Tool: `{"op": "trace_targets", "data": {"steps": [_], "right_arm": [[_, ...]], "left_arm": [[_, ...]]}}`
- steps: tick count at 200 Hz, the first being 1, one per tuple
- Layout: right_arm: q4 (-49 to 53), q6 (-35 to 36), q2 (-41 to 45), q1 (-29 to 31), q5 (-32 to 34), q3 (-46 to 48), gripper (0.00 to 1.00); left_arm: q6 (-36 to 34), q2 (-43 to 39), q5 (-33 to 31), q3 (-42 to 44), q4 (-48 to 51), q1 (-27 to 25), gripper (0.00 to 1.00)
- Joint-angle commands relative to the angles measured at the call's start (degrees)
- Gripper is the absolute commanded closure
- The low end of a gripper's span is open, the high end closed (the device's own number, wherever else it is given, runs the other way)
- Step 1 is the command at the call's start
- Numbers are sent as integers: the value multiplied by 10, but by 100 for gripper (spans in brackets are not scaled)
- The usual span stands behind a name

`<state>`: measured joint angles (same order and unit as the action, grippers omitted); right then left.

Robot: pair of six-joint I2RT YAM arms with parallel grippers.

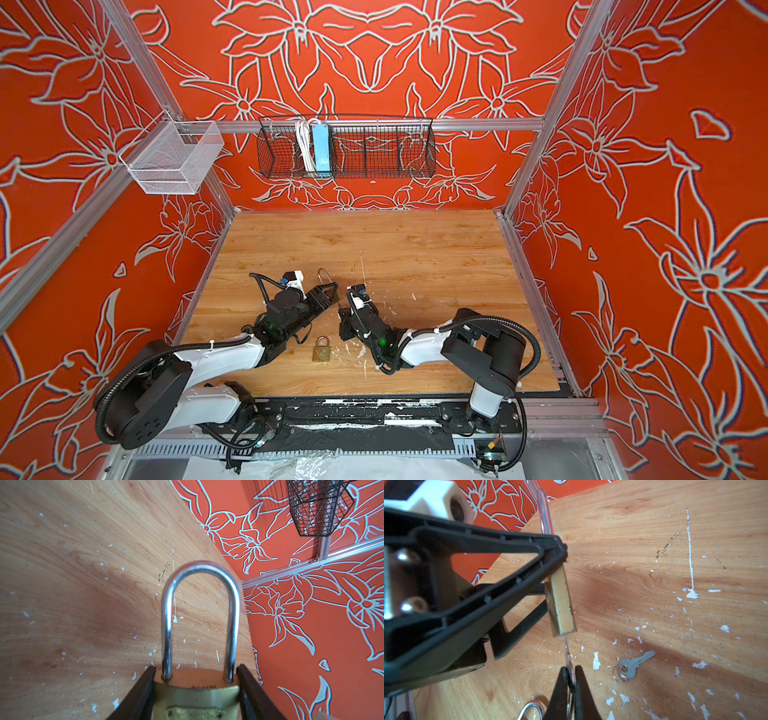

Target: Unlock with the key

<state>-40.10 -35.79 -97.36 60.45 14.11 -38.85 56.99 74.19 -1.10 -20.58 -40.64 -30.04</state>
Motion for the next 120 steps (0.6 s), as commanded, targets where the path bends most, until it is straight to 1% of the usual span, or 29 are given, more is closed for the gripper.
{"op": "trace_targets", "data": {"steps": [1,26,55,86,108,120], "right_arm": [[-21,10,20,-13,-1,-34,100],[-13,14,23,-23,-18,-49,100],[-5,21,27,-30,-20,-64,100],[-25,16,32,-41,-42,-63,100],[-43,28,41,-45,-54,-54,100],[-45,35,48,-47,-59,-51,100]], "left_arm": [[-19,6,38,-16,-42,-4,100],[-21,16,48,-13,-55,-4,100],[-22,27,61,-12,-69,-4,100],[-24,32,66,-10,-78,-4,100],[-43,28,82,-10,-79,-4,100],[-44,26,80,-10,-73,-4,100]]}}
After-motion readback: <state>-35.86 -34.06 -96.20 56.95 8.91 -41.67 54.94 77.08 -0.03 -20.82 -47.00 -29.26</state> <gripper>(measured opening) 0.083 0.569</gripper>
